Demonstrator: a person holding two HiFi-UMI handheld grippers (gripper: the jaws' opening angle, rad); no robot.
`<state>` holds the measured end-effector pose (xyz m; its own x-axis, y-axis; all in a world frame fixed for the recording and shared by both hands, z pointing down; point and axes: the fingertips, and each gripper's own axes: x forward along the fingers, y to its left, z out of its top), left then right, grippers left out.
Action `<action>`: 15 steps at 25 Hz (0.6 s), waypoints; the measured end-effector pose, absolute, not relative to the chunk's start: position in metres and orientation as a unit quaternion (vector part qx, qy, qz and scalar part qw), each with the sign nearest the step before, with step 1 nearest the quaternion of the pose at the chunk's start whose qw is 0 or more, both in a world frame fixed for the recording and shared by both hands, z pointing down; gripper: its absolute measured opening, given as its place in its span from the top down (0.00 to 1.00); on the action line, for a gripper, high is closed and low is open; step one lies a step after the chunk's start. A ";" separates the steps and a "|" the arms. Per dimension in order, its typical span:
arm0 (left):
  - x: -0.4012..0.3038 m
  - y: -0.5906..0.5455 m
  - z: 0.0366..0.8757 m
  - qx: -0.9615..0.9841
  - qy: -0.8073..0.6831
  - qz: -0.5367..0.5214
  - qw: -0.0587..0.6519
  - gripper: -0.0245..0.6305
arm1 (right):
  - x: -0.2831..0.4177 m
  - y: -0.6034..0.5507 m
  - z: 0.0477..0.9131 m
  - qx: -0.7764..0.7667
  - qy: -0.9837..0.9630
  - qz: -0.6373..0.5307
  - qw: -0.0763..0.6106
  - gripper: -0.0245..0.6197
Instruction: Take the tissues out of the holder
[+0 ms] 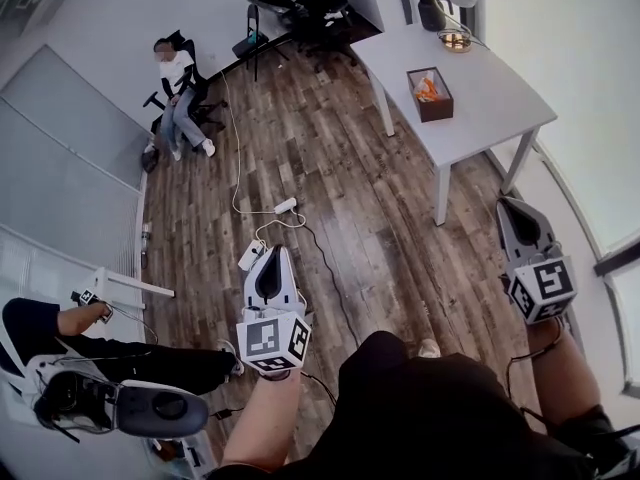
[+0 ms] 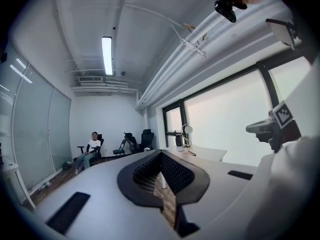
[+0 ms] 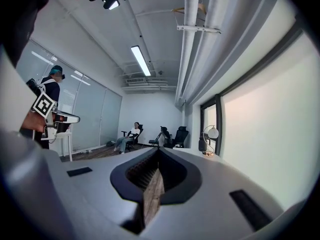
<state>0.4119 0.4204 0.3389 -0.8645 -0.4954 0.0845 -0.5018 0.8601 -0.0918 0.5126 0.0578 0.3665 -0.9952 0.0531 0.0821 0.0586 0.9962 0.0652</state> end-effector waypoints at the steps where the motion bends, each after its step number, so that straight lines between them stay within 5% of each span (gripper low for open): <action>1: 0.413 0.421 0.344 0.257 -0.964 0.058 0.035 0.96 | 0.508 0.056 0.373 -0.027 -0.998 -0.030 0.046 0.95; 15: 0.303 0.426 0.367 0.250 -0.966 0.033 0.058 0.96 | 0.406 0.040 0.391 -0.007 -0.996 -0.021 0.089 0.95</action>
<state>0.3031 0.4260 0.3665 -0.8681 -0.4796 0.1278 -0.4873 0.8725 -0.0357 0.4059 0.0404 0.3907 -0.9841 0.0093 0.1772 0.0166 0.9991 0.0398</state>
